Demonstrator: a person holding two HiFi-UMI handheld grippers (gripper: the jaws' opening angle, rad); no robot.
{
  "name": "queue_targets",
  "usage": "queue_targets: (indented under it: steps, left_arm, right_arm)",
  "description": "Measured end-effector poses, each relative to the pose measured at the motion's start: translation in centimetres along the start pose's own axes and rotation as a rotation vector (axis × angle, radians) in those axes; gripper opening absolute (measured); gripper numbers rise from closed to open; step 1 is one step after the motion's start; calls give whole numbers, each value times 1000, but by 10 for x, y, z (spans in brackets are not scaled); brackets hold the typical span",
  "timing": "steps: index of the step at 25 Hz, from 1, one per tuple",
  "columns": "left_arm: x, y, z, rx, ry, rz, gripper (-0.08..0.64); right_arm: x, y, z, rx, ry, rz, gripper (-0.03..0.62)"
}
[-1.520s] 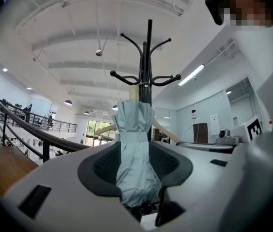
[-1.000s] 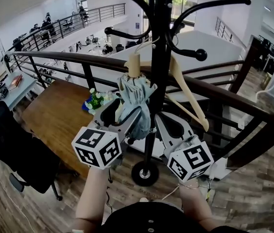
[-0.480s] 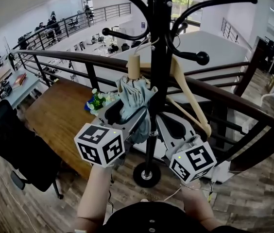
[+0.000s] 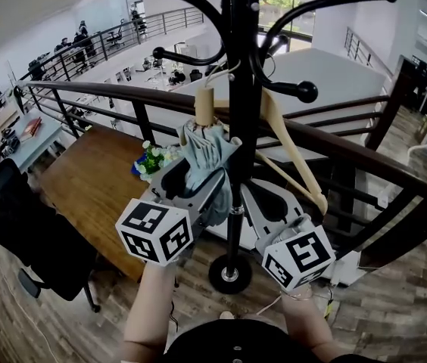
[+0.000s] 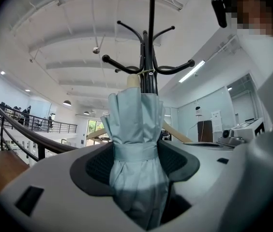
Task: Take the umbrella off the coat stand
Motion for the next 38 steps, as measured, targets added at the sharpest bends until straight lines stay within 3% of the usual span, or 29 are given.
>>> queue_targets:
  steps: [14, 22, 31, 38]
  left_arm:
    - [6, -15, -10, 49, 12, -78, 276]
    - [23, -24, -18, 13, 30, -165, 276]
    - [39, -30, -25, 8, 68, -194, 275]
    - [51, -30, -25, 0, 29, -238, 275]
  right_arm:
    - [6, -6, 3, 3, -28, -8, 28]
    - [20, -1, 4, 24, -56, -50, 28]
    - [37, 2, 11, 49, -74, -101, 28]
    - [49, 5, 10, 58, -89, -122, 28]
Point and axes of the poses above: the fingertips, and each gripper's own axes: y forward along the fingers, z to its left, x out of its top, the point moved 9 cm from there along -y, backward along the fingers, and after that the axes turned 8 degrees about -z, right-handed, at the moved point
